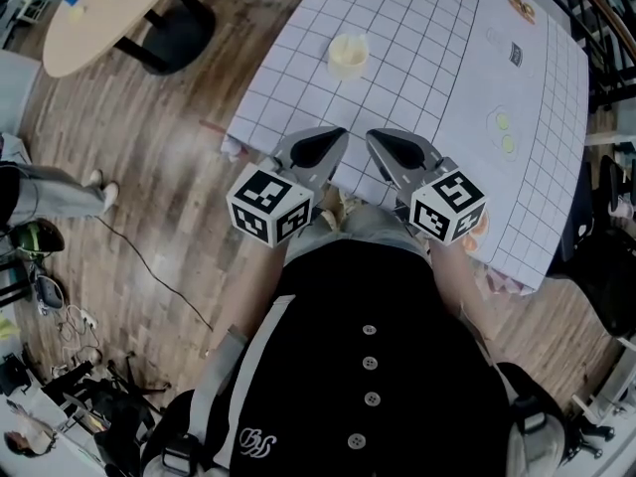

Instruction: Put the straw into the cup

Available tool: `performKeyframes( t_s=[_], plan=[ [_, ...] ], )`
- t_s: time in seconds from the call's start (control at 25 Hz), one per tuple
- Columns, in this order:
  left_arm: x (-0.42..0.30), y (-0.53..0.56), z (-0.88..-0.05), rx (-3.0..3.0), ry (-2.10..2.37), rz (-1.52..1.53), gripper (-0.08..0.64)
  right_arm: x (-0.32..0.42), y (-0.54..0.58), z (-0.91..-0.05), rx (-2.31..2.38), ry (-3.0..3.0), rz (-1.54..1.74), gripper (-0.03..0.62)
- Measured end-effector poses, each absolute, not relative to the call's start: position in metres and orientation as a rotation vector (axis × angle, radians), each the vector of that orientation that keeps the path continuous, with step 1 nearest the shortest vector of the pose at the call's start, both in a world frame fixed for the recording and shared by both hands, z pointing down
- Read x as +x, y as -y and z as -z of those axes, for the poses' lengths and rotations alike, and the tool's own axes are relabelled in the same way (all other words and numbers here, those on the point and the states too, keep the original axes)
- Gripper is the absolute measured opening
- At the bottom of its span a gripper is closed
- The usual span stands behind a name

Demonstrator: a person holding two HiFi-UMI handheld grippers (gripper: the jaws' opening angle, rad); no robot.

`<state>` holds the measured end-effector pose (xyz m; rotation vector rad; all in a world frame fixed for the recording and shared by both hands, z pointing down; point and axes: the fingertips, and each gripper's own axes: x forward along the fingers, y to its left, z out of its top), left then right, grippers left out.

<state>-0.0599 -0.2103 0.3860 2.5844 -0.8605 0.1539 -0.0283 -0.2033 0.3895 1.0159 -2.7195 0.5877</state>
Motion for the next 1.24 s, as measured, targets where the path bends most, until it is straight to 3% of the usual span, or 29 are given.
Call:
performKeyframes(
  t_s=[1.24],
  plan=[
    [-0.051, 0.216, -0.399, 2.561, 0.799, -0.159, -0.002, -0.028, 0.208, -0.404, 0.967, 2.670, -0.611, 0.000]
  ],
)
